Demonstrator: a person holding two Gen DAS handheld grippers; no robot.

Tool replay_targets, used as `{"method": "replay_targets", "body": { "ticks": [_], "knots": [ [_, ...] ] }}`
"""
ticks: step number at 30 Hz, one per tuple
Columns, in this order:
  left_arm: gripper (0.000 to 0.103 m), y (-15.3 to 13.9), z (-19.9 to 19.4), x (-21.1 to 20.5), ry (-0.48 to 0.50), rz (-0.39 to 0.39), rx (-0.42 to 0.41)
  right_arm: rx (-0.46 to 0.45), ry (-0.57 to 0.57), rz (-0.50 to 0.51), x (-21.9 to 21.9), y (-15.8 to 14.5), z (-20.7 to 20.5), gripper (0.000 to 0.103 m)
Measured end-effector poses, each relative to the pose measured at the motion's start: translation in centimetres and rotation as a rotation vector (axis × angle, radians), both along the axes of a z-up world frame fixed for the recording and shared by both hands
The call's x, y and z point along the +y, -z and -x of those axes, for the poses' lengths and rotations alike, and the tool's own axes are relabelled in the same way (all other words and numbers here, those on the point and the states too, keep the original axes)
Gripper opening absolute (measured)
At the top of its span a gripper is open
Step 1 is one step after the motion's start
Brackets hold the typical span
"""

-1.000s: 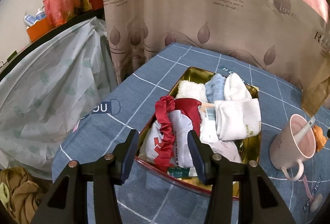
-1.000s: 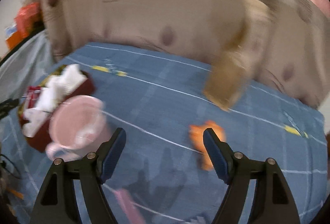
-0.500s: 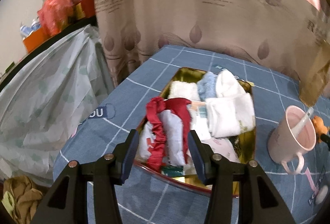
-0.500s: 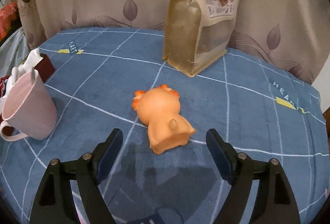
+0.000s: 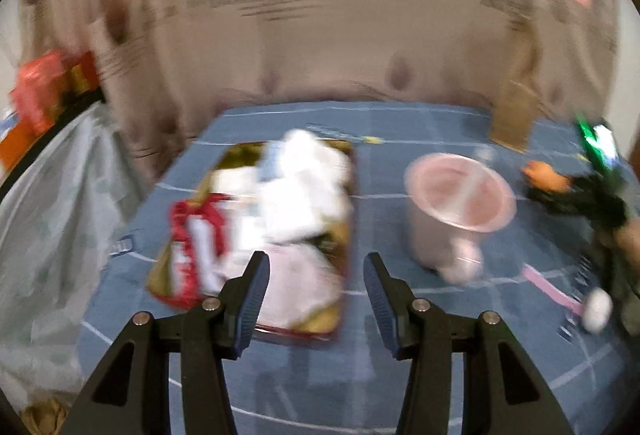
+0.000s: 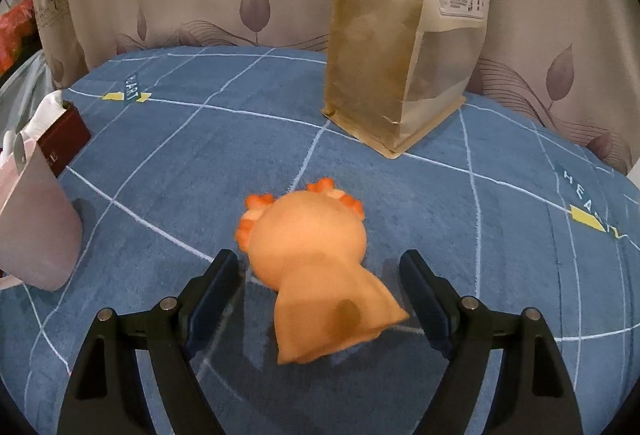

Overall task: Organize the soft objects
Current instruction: 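Move the right gripper to the orange rubber toy and grasp it, then grasp the white fluffy ball with the left gripper while the right gripper holds the toy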

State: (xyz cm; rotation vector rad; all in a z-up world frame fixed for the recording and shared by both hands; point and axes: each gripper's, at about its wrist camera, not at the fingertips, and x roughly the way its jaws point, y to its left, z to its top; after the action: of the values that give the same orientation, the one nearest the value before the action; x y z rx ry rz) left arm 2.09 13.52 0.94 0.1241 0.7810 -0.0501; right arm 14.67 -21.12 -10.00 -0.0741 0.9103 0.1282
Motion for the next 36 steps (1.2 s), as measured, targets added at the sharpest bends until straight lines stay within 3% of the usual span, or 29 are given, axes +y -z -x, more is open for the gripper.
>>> {"method": "replay_targets", "body": {
  "ticks": [2, 5, 20, 27, 36],
  "knots": [
    [0.054, 0.2, 0.7, -2.1, 0.07, 0.011, 0.02, -0.003, -0.006, -0.011, 0.0, -0.1, 0.0, 0.056],
    [0.054, 0.7, 1.4, -5.0, 0.152, 0.035, 0.046, 0.006, 0.002, -0.046, -0.6, -0.1, 0.2, 0.055],
    [0.054, 3.2, 3.5, -17.5, 0.463, 0.043, 0.145, 0.008, 0.124, -0.038, -6.0, -0.3, 4.9, 0.054],
    [0.054, 4.2, 4.4, -20.2, 0.546, 0.049, 0.182, 0.018, 0.165, -0.042, -8.1, -0.2, 7.3, 0.049],
    [0.054, 5.1, 4.8, -22.9, 0.634, 0.056, 0.236, 0.018, 0.167, -0.046, -8.2, -0.1, 7.3, 0.049]
  ]
}}
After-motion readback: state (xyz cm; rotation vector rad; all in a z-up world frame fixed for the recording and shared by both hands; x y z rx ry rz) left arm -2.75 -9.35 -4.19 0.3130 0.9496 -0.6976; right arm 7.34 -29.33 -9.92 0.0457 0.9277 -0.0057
